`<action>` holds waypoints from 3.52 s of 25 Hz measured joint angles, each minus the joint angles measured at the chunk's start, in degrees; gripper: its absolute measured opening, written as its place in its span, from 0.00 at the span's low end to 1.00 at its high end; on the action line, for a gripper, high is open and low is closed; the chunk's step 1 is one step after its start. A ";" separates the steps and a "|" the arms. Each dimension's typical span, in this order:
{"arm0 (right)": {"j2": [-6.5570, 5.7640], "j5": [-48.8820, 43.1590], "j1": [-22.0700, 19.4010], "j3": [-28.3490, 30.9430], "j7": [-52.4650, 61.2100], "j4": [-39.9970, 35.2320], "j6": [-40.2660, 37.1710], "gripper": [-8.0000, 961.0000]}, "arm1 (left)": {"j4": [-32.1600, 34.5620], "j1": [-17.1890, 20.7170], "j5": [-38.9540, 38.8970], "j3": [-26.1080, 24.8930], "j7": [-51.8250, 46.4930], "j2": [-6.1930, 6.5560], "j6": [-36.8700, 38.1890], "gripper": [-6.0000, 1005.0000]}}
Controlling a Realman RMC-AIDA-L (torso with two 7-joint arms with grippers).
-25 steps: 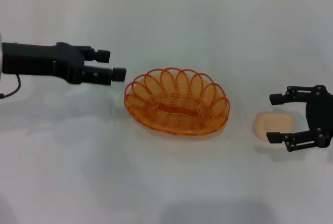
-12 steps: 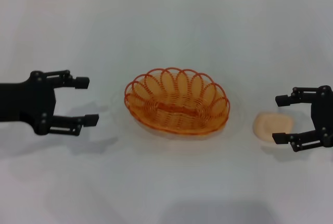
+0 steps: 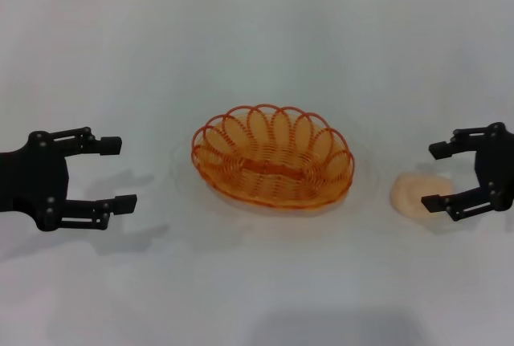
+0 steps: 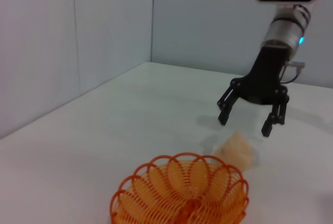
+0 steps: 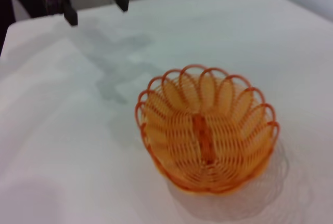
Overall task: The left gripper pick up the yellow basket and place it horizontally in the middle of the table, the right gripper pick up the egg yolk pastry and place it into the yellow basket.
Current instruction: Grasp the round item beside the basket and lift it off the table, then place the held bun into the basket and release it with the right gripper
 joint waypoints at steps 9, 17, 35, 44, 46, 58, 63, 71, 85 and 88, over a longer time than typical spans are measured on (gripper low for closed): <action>0.09 -3.00 1.36 -6.21 3.26 -0.01 4.88 0.79 | 0.09 -0.55 0.83 0.45 -1.52 0.14 0.74 0.85; 0.13 -3.63 1.12 -6.86 3.59 0.91 8.52 0.55 | 0.56 -0.79 0.82 0.38 -2.88 0.03 0.75 0.85; 0.09 -2.11 1.39 -7.15 2.60 0.00 4.89 0.12 | 0.61 -1.31 1.24 0.54 -3.17 0.06 0.84 0.84; 0.06 1.87 1.32 -1.74 5.27 -6.56 -2.01 0.05 | 0.64 -0.03 2.43 0.44 -0.64 -0.92 0.65 0.84; 0.14 2.91 1.39 -1.97 7.19 -8.56 -1.92 0.05 | 0.68 1.19 2.90 0.12 0.84 -1.46 0.29 0.84; 0.67 18.06 1.54 -17.16 9.56 -5.91 11.24 0.05 | 2.30 2.55 2.65 0.03 2.05 -2.53 0.26 0.84; 0.71 23.48 2.25 -26.49 7.76 -2.89 20.36 0.06 | 2.29 2.15 3.00 0.28 1.69 -2.73 0.13 0.84; 0.80 28.44 3.45 -37.65 5.75 -0.12 32.05 0.06 | 2.36 1.99 3.03 0.43 1.52 -2.78 0.10 0.84; 0.53 31.31 2.51 -40.13 3.53 0.17 33.25 0.45 | 2.37 1.90 2.85 0.23 1.61 -3.20 0.26 0.84; 0.32 31.45 2.15 -36.69 1.66 0.92 29.00 0.56 | 2.37 1.91 2.67 0.14 1.59 -3.07 0.37 0.84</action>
